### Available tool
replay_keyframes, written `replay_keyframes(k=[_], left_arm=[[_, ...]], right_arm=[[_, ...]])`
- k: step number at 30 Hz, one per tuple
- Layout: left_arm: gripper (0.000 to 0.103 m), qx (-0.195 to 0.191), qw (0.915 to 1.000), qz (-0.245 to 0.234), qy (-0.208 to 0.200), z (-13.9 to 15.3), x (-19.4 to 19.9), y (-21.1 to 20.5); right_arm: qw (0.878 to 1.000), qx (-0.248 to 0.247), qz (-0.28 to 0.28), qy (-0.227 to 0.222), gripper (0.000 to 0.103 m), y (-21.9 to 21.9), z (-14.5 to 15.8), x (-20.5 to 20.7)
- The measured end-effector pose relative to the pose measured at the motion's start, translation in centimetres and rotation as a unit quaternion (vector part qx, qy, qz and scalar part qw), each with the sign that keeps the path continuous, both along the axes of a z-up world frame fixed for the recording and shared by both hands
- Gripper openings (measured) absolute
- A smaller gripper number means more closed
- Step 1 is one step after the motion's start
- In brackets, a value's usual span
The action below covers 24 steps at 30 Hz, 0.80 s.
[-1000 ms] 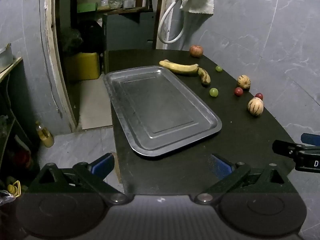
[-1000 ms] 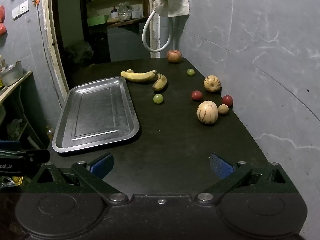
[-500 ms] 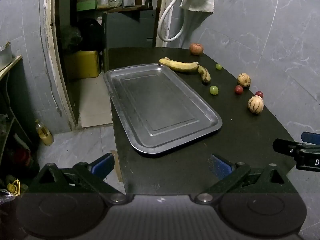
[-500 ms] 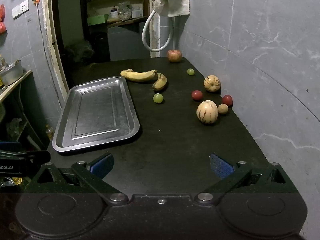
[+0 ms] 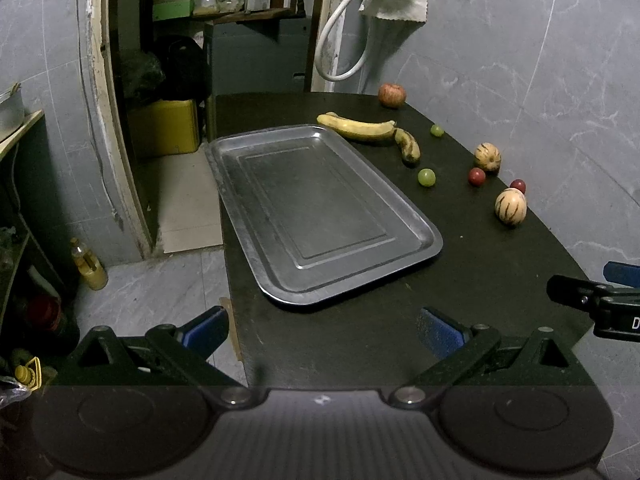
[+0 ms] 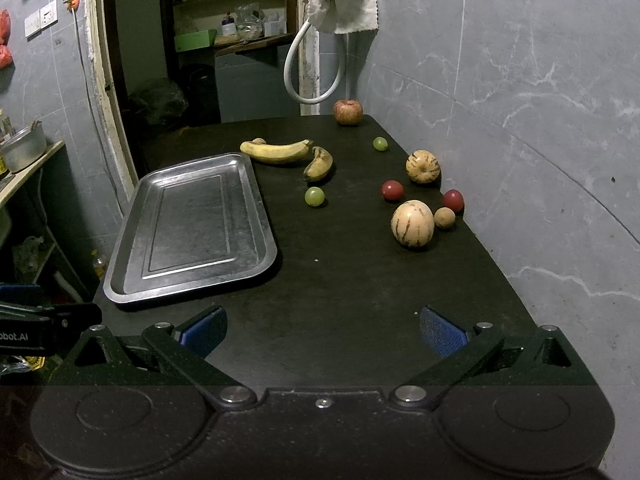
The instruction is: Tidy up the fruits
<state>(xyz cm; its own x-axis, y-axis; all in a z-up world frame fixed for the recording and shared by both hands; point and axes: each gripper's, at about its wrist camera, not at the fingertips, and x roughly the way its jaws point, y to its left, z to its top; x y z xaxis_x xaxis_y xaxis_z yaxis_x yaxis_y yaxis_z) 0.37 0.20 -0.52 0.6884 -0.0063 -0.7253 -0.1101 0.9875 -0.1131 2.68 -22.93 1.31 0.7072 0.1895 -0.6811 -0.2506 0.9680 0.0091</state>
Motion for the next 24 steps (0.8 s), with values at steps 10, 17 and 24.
replay_keyframes(k=[10, 17, 24], left_arm=[[0.102, 0.002, 1.0, 0.0, 0.006, 0.0, 0.3, -0.3], [0.103, 0.001, 0.9999, 0.0, 0.013, 0.0, 0.7, -0.3], [0.102, 0.001, 0.9998, -0.002, 0.021, -0.2, 1.4, -0.6]], right_arm=[[1.0, 0.004, 0.001, 0.003, 0.102, -0.5, -0.1, 0.2], [1.0, 0.004, 0.0, 0.008, 0.102, -0.6, -0.3, 0.5], [1.0, 0.005, -0.001, 0.014, 0.102, -1.0, -0.5, 1.0]])
